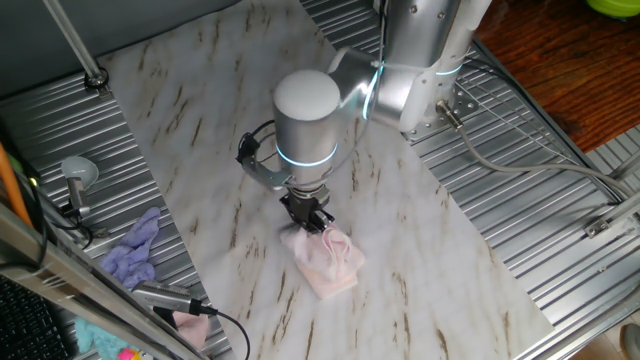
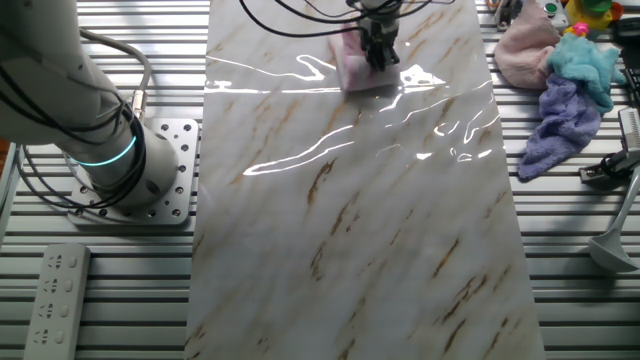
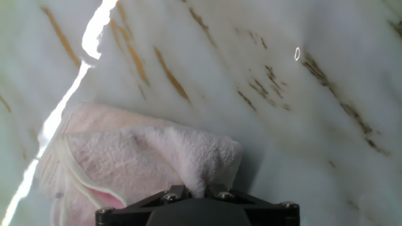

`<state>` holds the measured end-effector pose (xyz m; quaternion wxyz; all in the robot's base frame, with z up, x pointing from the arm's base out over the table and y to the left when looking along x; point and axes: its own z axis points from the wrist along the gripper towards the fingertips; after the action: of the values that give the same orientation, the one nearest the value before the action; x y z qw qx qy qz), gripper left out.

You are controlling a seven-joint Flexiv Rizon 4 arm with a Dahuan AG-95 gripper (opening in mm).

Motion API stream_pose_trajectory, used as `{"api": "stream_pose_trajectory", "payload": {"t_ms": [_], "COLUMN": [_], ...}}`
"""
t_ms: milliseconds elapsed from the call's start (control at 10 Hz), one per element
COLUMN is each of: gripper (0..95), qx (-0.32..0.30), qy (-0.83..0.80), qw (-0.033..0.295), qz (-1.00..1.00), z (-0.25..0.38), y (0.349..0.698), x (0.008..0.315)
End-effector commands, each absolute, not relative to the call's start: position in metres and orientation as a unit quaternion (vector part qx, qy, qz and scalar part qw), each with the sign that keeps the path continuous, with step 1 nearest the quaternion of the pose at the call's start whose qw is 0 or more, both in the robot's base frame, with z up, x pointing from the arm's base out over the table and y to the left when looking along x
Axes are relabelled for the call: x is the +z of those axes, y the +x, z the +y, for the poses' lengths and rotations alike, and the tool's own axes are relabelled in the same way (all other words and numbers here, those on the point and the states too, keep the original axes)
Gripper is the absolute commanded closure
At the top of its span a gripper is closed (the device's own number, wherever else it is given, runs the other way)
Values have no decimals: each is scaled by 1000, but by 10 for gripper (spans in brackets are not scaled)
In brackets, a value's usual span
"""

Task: Clean the table with a cloth

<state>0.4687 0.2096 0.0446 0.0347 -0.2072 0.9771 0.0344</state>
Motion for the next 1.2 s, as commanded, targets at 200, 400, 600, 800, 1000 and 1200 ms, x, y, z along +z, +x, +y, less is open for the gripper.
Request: {"api": "stream_pose_trajectory", "payload": {"t_ms": [200, 400, 600, 800, 1000, 1200], "gripper": [950, 950, 950, 950, 950, 950], "qx": [22, 21, 11, 11, 17, 20], "qy": [-247, -267, -266, -266, -271, -259], "qw": [33, 33, 29, 28, 28, 30], "qz": [968, 963, 963, 964, 962, 965], "z": [184, 167, 166, 166, 166, 166], "y": [471, 472, 472, 471, 471, 471], "x": [51, 54, 56, 56, 56, 56]}}
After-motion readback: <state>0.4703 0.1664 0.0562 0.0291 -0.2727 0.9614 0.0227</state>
